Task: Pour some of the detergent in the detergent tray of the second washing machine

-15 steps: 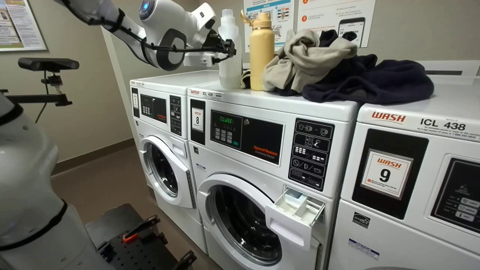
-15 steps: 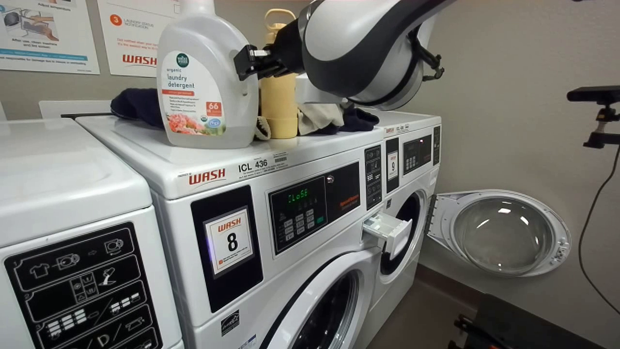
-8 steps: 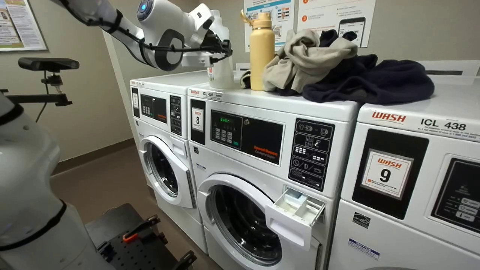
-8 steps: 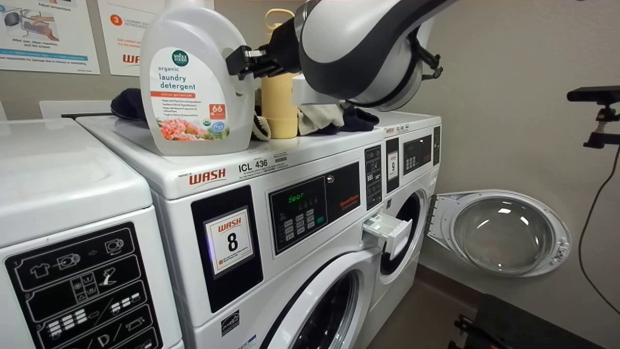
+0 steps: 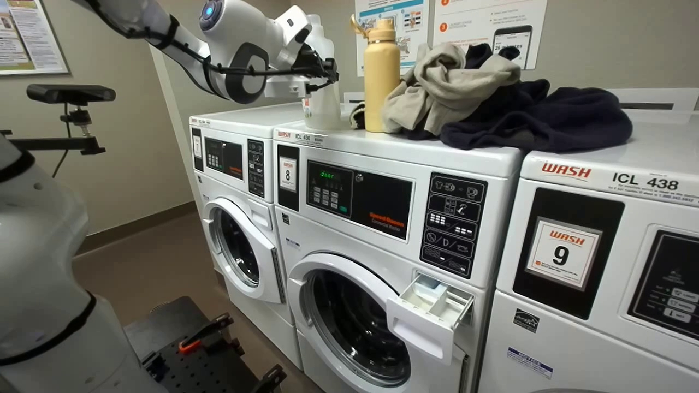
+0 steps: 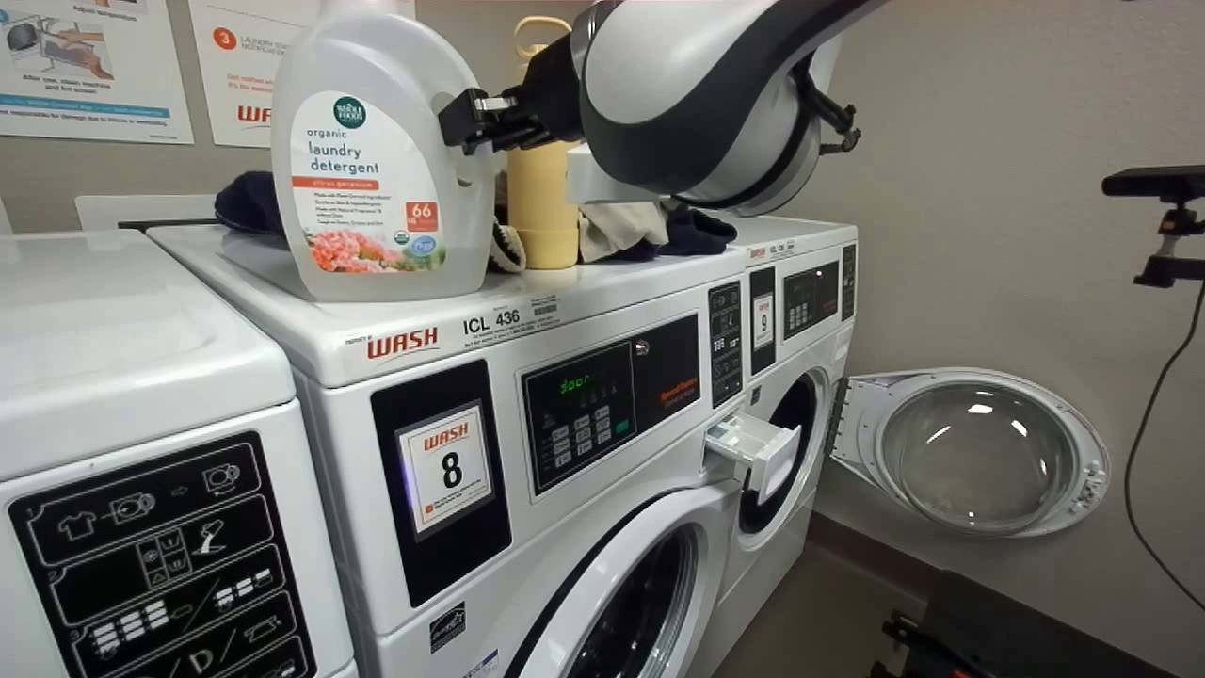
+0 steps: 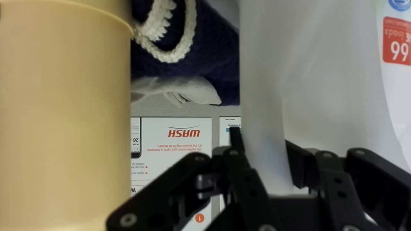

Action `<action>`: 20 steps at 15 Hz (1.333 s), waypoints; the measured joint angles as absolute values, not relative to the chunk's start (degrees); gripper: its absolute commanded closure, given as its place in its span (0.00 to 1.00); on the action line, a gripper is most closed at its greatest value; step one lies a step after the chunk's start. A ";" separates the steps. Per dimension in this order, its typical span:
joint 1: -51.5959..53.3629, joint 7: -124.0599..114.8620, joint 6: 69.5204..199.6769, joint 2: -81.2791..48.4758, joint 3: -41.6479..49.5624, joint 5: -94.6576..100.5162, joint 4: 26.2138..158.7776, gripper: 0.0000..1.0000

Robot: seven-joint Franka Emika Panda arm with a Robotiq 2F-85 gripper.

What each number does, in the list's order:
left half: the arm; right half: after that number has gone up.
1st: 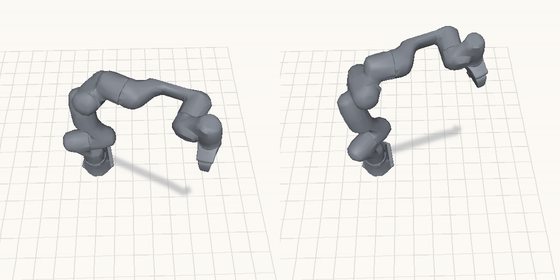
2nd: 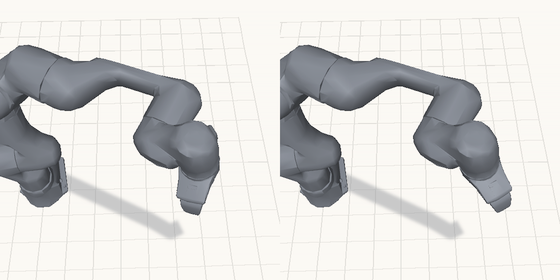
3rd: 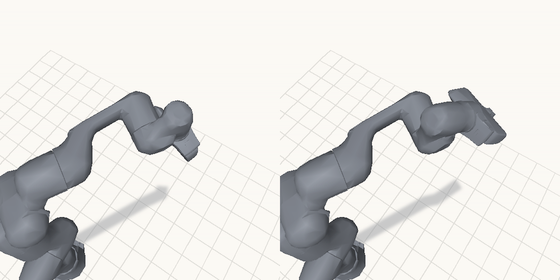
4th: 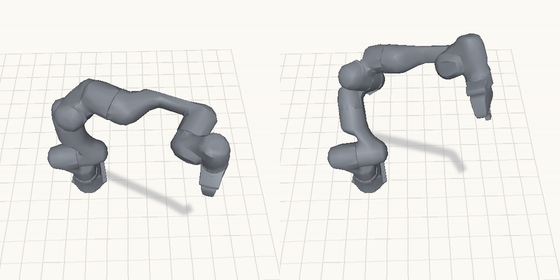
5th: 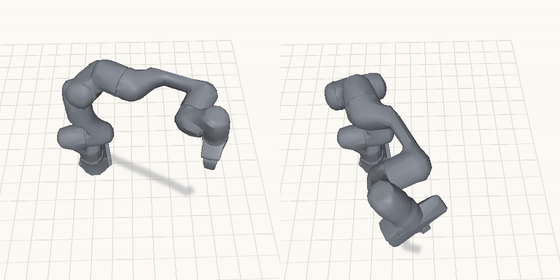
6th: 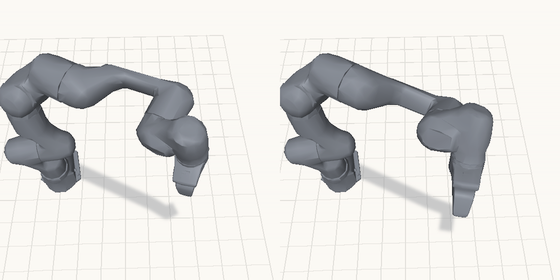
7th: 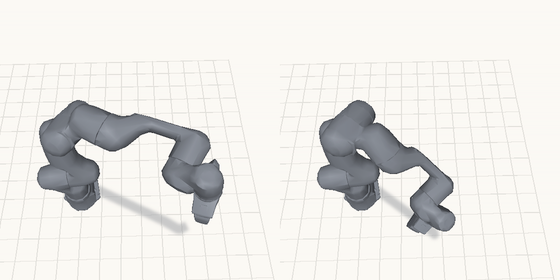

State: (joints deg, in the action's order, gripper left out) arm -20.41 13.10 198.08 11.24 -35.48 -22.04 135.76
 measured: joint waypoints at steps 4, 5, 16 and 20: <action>-18.34 12.61 197.22 11.77 -32.97 -22.03 136.08 0.90; -17.05 12.07 196.72 12.01 -31.46 -21.94 136.22 0.90; 4.11 9.00 186.83 21.95 -6.71 -20.41 141.67 0.90; 5.27 9.58 184.37 26.86 -2.98 -20.40 144.31 0.90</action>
